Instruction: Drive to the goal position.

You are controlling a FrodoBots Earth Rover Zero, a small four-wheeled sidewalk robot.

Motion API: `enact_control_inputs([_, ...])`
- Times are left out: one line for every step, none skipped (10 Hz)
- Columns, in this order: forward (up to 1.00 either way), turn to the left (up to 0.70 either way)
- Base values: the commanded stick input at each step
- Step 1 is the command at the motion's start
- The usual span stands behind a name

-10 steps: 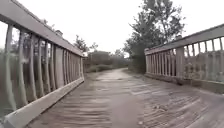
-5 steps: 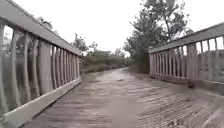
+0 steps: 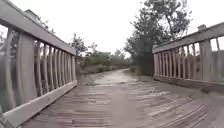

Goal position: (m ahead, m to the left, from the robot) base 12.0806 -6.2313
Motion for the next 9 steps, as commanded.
enact_control_inputs([0.70,0.00])
enact_control_inputs([0.70,0.00])
enact_control_inputs([0.70,0.00])
enact_control_inputs([0.70,0.00])
enact_control_inputs([0.70,0.00])
enact_control_inputs([0.70,0.00])
enact_control_inputs([0.70,0.00])
enact_control_inputs([0.70,0.00])
enact_control_inputs([0.70,0.00])
